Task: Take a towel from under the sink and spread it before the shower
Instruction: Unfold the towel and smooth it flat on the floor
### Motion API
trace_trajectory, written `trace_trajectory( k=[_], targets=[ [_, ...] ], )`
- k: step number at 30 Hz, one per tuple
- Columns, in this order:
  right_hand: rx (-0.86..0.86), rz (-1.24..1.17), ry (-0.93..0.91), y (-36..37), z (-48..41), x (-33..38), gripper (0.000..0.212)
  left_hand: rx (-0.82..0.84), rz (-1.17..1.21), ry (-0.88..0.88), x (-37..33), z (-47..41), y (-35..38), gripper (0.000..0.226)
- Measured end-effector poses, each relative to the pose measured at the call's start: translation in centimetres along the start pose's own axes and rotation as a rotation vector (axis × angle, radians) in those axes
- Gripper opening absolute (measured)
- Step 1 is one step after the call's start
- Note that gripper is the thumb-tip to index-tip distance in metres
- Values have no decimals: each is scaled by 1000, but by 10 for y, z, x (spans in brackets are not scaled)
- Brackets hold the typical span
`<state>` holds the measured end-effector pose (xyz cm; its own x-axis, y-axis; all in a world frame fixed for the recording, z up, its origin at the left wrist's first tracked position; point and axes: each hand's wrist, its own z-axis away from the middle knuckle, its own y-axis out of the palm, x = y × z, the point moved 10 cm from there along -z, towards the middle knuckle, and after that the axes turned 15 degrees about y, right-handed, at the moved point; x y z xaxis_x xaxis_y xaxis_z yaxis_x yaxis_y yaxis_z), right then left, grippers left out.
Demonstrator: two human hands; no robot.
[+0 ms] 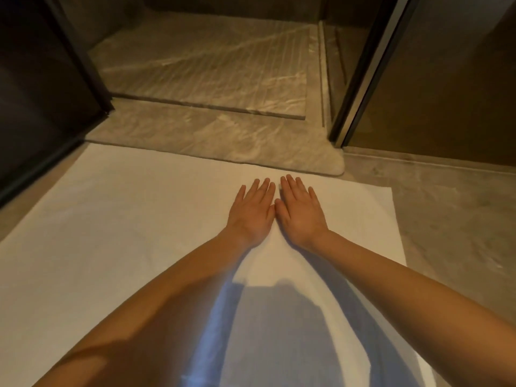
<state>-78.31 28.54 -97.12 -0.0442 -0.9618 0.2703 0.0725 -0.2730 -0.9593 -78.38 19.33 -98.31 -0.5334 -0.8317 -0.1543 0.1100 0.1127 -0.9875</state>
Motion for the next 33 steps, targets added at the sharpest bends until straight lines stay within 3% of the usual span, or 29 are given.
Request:
trace_trajectory(
  k=[6, 15, 18, 21, 24, 27, 29, 33],
  targets=[
    [10, 42, -55, 22, -19, 2, 57, -22, -6, 44, 28, 2, 10, 57],
    [-68, 73, 309, -25, -8, -163, 64, -62, 19, 62, 32, 2, 14, 59],
    [-61, 76, 336, -32, 4, -184, 63, -22, 26, 59, 30, 2, 15, 59],
    [-32, 106, 365, -38, 7, -178, 62, 88, 2, 67, 27, 0, 12, 59],
    [-88, 87, 405, -43, 23, -146, 61, -13, -24, 102, 12, 21, -10, 59],
    [-83, -55, 198, -14, 54, -49, 59, -110, -66, 215, -30, 59, -11, 59],
    [-12, -107, 51, 11, 72, 12, 59, -70, -20, 170, -39, 71, 5, 58],
    [4, -32, 56, 25, 86, 5, 59, -21, 10, 80, -33, 82, 23, 57]
  ],
)
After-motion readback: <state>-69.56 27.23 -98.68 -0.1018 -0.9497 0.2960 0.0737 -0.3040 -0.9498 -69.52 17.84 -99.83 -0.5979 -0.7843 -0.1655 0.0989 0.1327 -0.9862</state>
